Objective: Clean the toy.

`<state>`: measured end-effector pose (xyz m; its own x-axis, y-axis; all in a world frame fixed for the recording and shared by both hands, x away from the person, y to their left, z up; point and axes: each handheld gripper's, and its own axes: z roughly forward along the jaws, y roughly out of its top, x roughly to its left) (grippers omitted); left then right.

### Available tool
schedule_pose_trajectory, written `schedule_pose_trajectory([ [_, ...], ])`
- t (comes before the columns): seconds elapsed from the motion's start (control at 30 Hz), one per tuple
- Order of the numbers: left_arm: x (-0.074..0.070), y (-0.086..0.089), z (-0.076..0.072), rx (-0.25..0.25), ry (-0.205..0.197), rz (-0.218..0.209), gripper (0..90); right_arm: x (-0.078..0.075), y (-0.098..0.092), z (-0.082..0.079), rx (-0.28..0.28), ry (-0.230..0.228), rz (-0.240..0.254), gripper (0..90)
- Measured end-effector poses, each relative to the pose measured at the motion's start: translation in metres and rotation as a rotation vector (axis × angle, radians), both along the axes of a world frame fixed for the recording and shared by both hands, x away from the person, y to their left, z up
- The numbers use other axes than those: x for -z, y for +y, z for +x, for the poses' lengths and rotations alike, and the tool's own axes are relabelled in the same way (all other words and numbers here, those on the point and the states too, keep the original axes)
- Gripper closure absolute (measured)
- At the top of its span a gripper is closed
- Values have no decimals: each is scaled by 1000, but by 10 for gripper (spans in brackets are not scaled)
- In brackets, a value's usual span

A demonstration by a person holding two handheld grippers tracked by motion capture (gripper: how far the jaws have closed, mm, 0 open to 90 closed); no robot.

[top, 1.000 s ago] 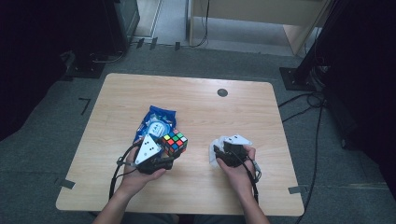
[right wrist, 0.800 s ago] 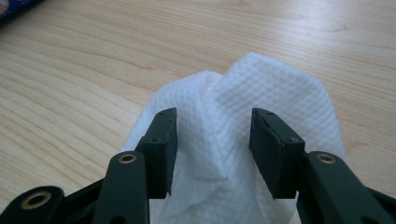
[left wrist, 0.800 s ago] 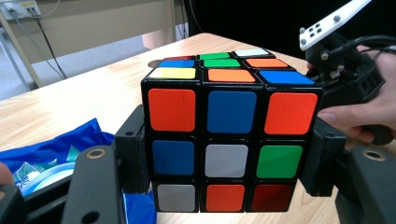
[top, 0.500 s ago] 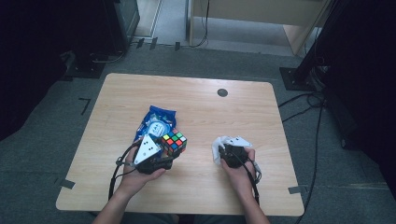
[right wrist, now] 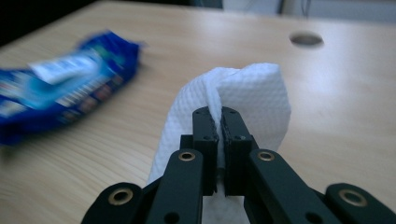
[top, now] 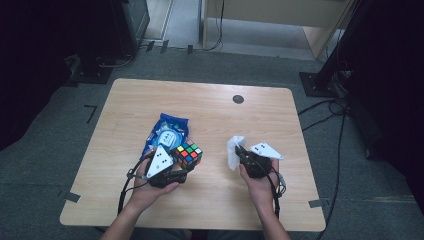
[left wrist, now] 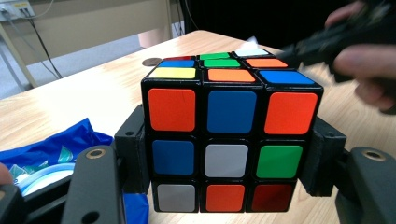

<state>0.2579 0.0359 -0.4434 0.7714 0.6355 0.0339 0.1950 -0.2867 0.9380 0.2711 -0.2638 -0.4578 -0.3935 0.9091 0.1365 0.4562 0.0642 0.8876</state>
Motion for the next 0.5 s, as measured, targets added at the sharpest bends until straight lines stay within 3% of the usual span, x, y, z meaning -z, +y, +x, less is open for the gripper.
schedule_pose_trajectory([
  [0.13, 2, -4, -2, 14, -6, 6, 338, -34, 18, -18, -130, -93, 73, 874],
  [0.23, 3, -9, -4, 27, -10, 13, 338, -53, 30, -31, -221, -138, 120, 874],
  [0.37, 5, -15, -8, 39, -15, 32, 337, -70, 49, -47, -340, -181, 121, 874],
  [0.5, 5, -19, -10, 52, -20, 41, 338, -70, 65, -53, -401, -185, 74, 873],
])
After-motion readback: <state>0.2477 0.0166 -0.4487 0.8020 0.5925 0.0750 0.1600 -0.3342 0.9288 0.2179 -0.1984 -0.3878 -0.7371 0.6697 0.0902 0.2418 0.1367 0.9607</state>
